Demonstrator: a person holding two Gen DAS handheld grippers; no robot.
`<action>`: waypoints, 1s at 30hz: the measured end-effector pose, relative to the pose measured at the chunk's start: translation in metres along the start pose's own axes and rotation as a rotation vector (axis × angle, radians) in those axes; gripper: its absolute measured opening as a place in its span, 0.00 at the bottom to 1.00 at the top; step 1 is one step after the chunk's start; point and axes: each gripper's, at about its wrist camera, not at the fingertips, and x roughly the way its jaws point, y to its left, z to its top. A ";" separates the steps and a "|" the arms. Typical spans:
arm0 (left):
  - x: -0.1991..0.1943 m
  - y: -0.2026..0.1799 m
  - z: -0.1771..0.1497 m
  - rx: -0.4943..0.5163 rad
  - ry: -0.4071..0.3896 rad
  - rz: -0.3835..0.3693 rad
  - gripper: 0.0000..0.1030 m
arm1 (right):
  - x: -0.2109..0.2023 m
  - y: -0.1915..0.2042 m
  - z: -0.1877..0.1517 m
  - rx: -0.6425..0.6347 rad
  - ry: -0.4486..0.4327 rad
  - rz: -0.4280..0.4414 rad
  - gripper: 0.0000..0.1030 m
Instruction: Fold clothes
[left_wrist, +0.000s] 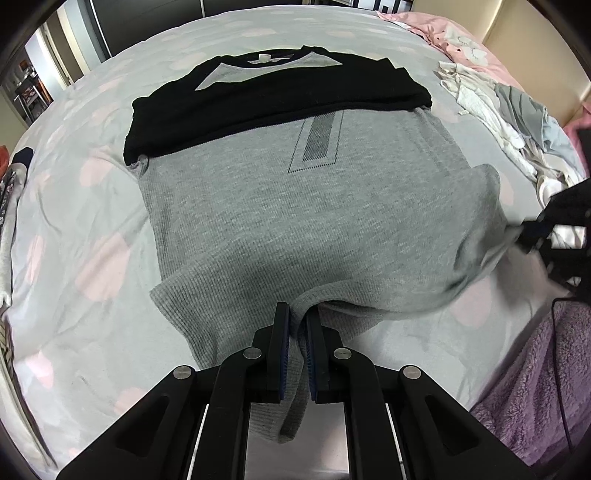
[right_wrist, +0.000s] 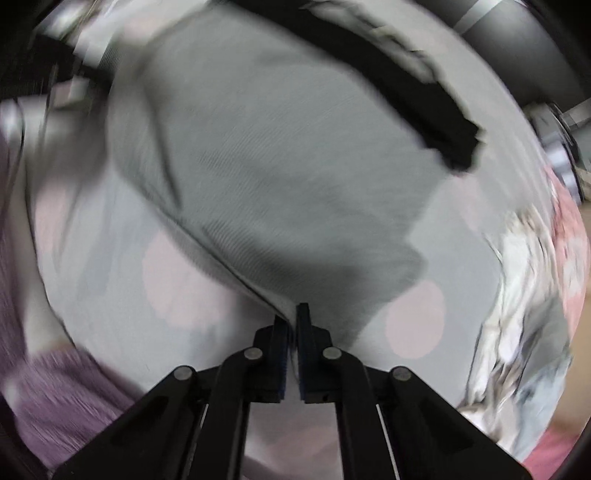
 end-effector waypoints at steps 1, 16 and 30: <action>0.000 -0.001 0.000 0.003 0.000 0.003 0.09 | -0.005 -0.009 -0.002 0.080 -0.027 -0.020 0.04; 0.008 -0.003 -0.005 -0.012 0.066 -0.040 0.28 | 0.020 -0.043 -0.004 0.528 -0.137 0.078 0.04; 0.016 -0.043 -0.023 0.171 0.185 0.065 0.46 | 0.025 -0.050 -0.004 0.531 -0.190 0.107 0.04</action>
